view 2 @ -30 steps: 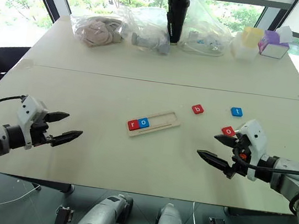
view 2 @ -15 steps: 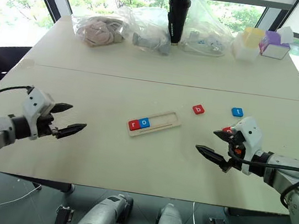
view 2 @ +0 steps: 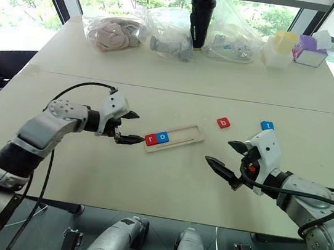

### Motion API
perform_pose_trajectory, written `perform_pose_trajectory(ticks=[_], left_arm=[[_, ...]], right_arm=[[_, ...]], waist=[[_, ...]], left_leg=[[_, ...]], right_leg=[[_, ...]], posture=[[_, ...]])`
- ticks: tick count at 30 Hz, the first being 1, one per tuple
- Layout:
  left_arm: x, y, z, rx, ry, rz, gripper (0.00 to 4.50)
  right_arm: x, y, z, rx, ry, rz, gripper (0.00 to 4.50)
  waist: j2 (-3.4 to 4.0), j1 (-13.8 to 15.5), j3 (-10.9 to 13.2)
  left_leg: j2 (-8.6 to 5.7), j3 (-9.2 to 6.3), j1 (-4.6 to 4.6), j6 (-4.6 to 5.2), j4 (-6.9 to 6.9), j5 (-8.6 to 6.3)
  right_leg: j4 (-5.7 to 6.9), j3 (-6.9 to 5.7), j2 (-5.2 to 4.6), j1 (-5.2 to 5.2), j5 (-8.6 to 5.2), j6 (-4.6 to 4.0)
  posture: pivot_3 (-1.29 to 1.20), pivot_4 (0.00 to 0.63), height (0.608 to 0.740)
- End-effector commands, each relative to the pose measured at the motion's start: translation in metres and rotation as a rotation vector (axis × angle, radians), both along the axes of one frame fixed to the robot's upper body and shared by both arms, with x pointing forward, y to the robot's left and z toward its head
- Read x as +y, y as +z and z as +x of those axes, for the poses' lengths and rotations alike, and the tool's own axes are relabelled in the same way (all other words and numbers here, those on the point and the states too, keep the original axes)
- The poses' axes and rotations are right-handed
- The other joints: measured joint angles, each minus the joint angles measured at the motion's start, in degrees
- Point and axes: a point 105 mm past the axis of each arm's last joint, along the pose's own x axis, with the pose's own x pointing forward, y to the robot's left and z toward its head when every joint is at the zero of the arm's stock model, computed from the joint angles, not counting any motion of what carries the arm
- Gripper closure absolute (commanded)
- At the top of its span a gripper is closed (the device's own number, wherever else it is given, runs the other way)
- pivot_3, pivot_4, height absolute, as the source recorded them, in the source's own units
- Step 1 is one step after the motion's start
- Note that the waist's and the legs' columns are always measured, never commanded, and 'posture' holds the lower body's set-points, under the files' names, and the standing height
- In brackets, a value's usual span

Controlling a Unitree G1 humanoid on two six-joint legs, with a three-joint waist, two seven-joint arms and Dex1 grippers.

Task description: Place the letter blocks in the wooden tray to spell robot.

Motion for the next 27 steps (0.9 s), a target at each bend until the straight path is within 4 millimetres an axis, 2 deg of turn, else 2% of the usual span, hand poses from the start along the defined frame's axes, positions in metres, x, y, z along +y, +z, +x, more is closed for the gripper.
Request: perform_pose_trajectory(ticks=[1,10,14,20,24,25,27], left_arm=[[-0.014,0.006,0.000,-0.030,-0.061,-0.009,0.00],[-0.038,-0.009,-0.015,0.012,-0.127,-0.026,0.00],[-0.036,-0.031,-0.008,-0.029,-0.082,0.090,0.00],[-0.036,-0.045,-0.009,0.009,-0.071,0.098,0.00],[-0.033,-0.045,-0.009,0.004,-0.070,0.092,1.21],[-0.033,-0.044,-0.009,0.000,-0.072,0.090,1.37],[-0.032,-0.040,-0.007,-0.010,-0.076,0.084,1.37]], right_arm=[[0.004,0.008,-0.003,-0.049,-0.011,0.004,0.06],[0.003,0.004,-0.004,-0.050,-0.054,0.007,0.06],[0.004,0.004,-0.002,-0.054,-0.061,0.008,0.06],[0.002,0.002,-0.001,-0.056,-0.071,0.003,0.06],[0.001,0.003,0.000,-0.059,-0.074,0.001,0.00],[0.001,0.003,0.001,-0.059,-0.074,0.001,0.00],[0.001,0.003,0.001,-0.058,-0.074,0.001,0.00]], waist=[[0.00,-0.1,0.0],[0.00,-0.1,0.0],[0.00,0.0,0.0],[0.02,0.1,-0.1],[0.03,0.0,-0.1],[0.03,0.0,-0.1],[0.03,0.0,-0.1]], left_leg=[[0.00,0.00,0.00,0.00,0.02,0.00],[0.00,0.00,0.02,0.00,0.07,0.01],[0.00,-0.01,0.02,0.00,0.11,0.02],[0.00,-0.03,0.06,0.00,0.28,0.01],[0.00,-0.04,0.06,0.01,0.42,0.01],[0.01,-0.05,0.06,0.01,0.44,0.01],[0.02,-0.05,0.06,0.01,0.48,0.01]], right_leg=[[0.00,0.00,0.00,0.00,0.01,0.00],[0.01,0.01,0.04,0.03,0.06,0.02],[0.01,0.01,0.05,0.06,0.09,0.03],[0.01,0.00,0.14,0.20,0.14,0.06],[0.01,0.00,0.15,0.25,0.23,0.08],[0.01,0.00,0.15,0.26,0.25,0.06],[0.01,0.00,0.15,0.26,0.29,0.06]], posture=[[0.00,0.150,0.740],[0.00,0.150,0.740],[0.00,0.150,0.740],[0.00,0.150,0.740],[0.00,0.150,0.740],[0.00,0.150,0.740],[0.00,0.150,0.740]])
